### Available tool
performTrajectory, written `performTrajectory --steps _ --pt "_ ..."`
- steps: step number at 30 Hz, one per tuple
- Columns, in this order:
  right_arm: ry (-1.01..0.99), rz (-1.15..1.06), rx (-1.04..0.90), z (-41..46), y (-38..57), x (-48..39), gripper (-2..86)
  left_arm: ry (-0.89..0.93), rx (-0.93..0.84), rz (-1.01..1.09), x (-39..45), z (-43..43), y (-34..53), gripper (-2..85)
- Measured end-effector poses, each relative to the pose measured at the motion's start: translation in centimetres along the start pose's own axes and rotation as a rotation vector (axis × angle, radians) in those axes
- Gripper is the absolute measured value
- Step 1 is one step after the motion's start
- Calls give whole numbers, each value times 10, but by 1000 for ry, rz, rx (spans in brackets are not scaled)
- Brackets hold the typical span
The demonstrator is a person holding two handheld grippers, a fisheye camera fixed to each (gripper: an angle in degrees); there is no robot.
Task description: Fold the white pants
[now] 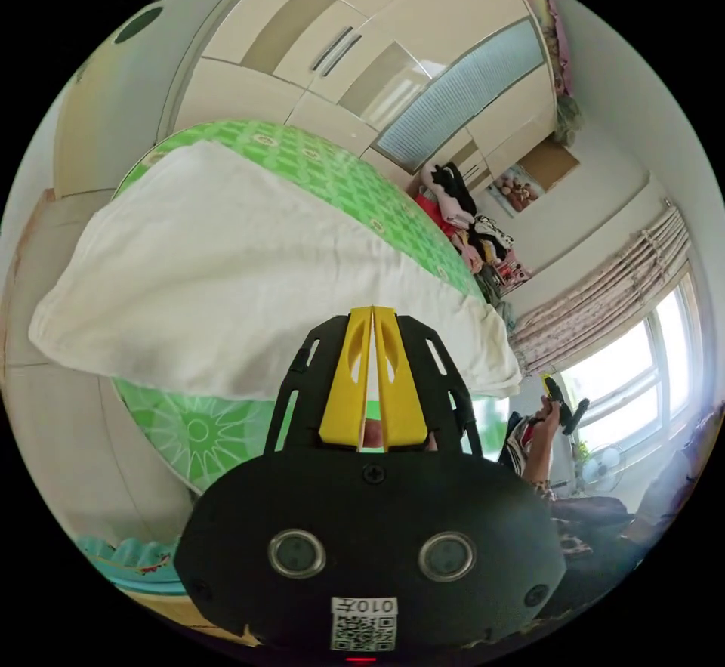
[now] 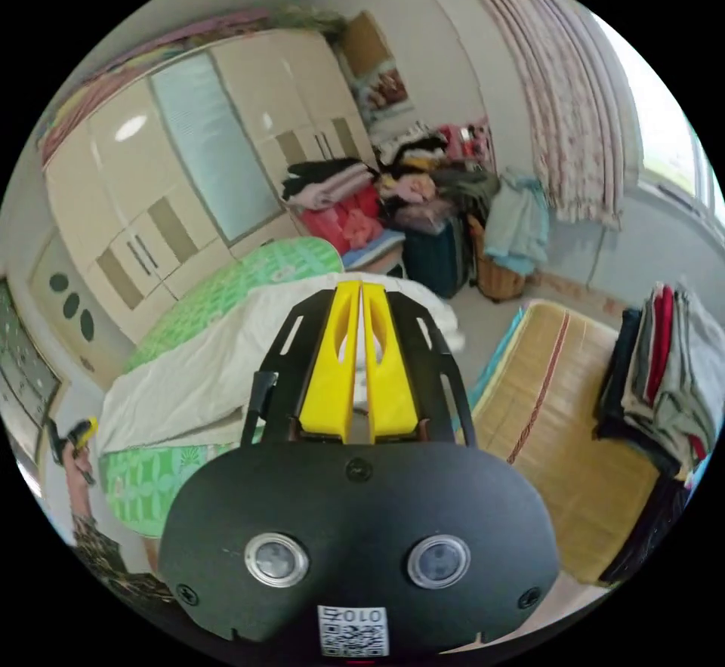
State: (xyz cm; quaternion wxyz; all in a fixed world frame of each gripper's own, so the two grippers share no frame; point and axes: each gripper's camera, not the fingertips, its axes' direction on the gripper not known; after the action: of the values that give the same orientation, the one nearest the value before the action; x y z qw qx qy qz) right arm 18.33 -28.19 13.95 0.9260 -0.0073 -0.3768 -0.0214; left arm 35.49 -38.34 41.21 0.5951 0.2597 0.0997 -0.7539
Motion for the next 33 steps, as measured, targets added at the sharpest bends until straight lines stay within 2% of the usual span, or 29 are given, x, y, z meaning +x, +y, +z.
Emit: performTrajectory --steps 2,8,10,13,16,19,22,26,29,33 --pt "24 -64 19 -6 1 -26 36 -2 -8 2 9 15 -18 -1" --pt "-435 -450 -255 53 -21 -153 88 -22 -12 -22 6 33 -42 -2" --pt "-535 -673 -398 99 -31 -237 105 4 -30 -42 -3 40 -52 -2" --pt "-535 -913 -498 173 -51 -345 103 71 -55 -17 -13 50 -80 -2" --pt "-628 -1032 -680 261 -76 -446 110 69 -44 79 -15 47 -129 -1" --pt "-795 -1012 -772 344 -96 -531 124 -22 -75 79 -31 45 -178 -1" --pt "-884 -986 -877 410 -92 -598 132 -70 -59 9 -61 27 -186 -1" --pt "-932 -1017 -947 444 -68 -648 136 -65 -22 -201 -125 -10 -166 1" --pt "-914 -1012 -1018 467 -45 -675 144 -20 21 -234 -137 -26 -162 4" --pt "-970 -932 -1038 481 -30 -706 150 -81 14 -256 -141 -17 -172 4"
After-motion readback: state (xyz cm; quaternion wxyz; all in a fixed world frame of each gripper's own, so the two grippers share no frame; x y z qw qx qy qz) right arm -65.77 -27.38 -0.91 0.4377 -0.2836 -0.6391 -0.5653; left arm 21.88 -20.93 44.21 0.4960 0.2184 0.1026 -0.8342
